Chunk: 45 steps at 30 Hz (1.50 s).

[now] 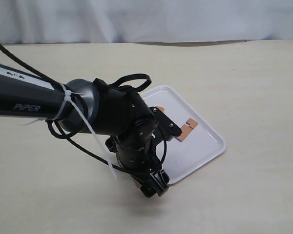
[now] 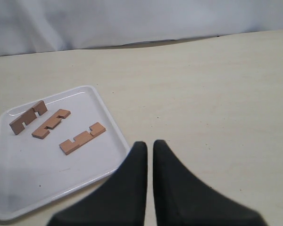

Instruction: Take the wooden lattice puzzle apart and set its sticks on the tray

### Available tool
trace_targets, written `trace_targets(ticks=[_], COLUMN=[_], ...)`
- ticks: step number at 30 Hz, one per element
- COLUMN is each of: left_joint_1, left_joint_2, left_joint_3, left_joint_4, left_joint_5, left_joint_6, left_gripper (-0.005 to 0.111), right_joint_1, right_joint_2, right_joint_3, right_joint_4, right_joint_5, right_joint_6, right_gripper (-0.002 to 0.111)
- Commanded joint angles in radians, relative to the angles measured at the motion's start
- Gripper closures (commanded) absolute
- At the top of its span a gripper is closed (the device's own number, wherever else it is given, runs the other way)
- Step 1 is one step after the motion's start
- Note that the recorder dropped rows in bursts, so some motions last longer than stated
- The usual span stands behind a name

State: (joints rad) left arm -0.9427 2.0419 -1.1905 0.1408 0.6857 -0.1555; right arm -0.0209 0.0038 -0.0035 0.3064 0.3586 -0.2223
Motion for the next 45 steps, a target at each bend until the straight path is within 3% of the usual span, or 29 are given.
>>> trace_targets(ticks=[1,7,10,27,34,45], left_joint_1=[0.002,0.002,0.002,0.002,0.000,0.000], left_joint_2=[0.005,0.005,0.005,-0.155,-0.131,0.116], left_joint_3=[0.001,0.001,0.001,-0.005,-0.121,-0.355], left_joint_4=[-0.049,-0.047,-0.047,-0.045,-0.042,-0.046], left_joint_5=[0.022,0.037,0.050,0.058,0.017,0.110], left_joint_6=[0.053,0.053,0.055,0.055,0.053,0.053], left_gripper=[0.037,0.091,0.107,0.107,0.107,0.107], right_joint_1=[-0.004,-0.004,-0.004,-0.004,-0.004,-0.004], right_joint_2=[0.008,0.008,0.008,0.008,0.008,0.008], right_joint_3=[0.004,0.004,0.004,0.004,0.004,0.004], right_joint_4=[-0.001,-0.001,-0.001,-0.001,-0.001,-0.001], right_joint_5=[-0.013,-0.013,-0.013,-0.013,-0.013,-0.013], right_joint_6=[0.001,0.001,0.001,0.001,0.001,0.001], right_gripper=[0.104,0.104,0.104,0.104,0.104,0.104])
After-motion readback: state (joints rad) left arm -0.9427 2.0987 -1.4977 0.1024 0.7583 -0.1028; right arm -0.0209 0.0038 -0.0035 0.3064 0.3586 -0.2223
